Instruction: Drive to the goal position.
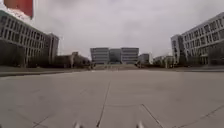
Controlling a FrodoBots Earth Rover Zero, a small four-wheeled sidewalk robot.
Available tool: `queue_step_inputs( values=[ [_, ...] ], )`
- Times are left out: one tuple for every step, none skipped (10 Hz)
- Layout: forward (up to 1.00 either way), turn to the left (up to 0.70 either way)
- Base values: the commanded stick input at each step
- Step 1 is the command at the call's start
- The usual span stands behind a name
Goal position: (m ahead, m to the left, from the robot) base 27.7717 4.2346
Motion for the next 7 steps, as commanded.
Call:
queue_step_inputs(
  values=[
    [0.85,0.0],
    [0.85,0.0],
    [0.85,0.0],
    [0.85,0.0],
    [0.85,0.0],
    [0.85,0.0],
    [0.85,0.0]
  ],
)
